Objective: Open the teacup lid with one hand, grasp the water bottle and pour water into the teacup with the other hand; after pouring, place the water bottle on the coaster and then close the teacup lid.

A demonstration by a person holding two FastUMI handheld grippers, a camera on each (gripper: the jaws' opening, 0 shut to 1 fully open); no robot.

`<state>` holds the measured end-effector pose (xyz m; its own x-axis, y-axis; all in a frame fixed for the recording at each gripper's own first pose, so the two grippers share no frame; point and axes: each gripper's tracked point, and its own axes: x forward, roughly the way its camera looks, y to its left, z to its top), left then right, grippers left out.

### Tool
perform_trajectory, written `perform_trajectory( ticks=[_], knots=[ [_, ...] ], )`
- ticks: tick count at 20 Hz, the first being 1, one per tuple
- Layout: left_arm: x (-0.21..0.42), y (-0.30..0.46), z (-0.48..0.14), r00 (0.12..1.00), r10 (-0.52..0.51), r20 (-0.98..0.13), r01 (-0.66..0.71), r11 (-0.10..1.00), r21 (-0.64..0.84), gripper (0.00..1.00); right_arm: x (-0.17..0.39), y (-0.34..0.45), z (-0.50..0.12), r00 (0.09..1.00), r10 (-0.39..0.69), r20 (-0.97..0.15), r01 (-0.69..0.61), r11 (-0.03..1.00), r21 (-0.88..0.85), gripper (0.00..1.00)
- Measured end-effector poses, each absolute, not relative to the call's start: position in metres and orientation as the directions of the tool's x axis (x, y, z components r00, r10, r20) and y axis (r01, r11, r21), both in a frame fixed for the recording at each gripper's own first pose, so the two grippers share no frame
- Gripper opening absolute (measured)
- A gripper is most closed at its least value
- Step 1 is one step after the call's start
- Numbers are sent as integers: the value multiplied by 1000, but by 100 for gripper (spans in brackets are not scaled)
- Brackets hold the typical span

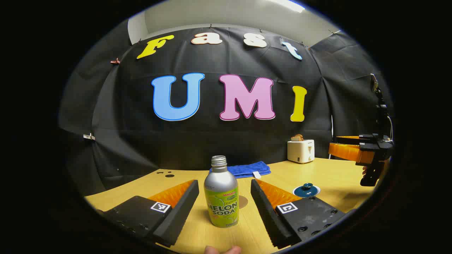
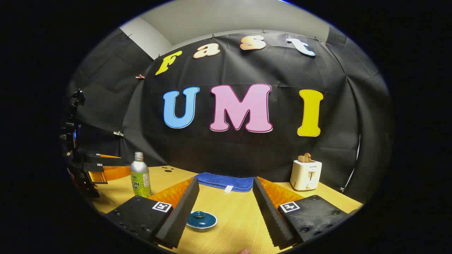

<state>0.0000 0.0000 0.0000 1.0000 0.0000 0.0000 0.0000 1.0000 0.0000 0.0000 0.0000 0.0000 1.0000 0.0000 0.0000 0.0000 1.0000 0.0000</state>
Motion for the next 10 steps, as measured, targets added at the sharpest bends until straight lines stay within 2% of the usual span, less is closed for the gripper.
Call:
perform_trajectory(
  ticks=[10],
  knots=[
    [3,2,-5,1000,5,-6,-5,1000,-5,94,1,3,-3,1000,7,-2,-7,1000,-5,95]
  ],
)
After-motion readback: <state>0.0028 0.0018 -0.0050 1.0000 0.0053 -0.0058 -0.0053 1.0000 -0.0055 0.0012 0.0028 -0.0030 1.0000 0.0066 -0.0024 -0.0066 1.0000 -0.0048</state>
